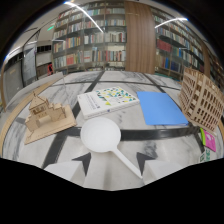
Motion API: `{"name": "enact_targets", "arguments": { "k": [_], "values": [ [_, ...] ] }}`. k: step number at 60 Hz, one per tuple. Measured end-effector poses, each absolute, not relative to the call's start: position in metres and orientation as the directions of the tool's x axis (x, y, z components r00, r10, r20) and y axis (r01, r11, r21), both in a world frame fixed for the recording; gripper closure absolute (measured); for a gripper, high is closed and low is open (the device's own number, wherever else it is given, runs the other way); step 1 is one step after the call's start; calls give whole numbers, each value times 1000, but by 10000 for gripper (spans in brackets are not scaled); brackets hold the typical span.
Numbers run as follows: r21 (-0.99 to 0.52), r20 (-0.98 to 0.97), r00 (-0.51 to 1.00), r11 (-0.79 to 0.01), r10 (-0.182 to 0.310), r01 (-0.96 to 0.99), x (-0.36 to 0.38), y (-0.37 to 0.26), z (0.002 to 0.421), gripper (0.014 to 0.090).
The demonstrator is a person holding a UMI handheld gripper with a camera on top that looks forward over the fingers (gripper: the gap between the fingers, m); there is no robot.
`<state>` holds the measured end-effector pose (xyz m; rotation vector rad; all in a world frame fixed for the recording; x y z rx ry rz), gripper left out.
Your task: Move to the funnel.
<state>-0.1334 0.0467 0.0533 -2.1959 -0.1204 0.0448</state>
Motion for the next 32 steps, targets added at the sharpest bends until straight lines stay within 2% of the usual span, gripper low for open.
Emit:
{"name": "enact_targets", "arguments": {
  "k": [32],
  "values": [
    [-793, 17, 994, -604, 110, 81, -139, 50, 42, 191]
  ]
}}
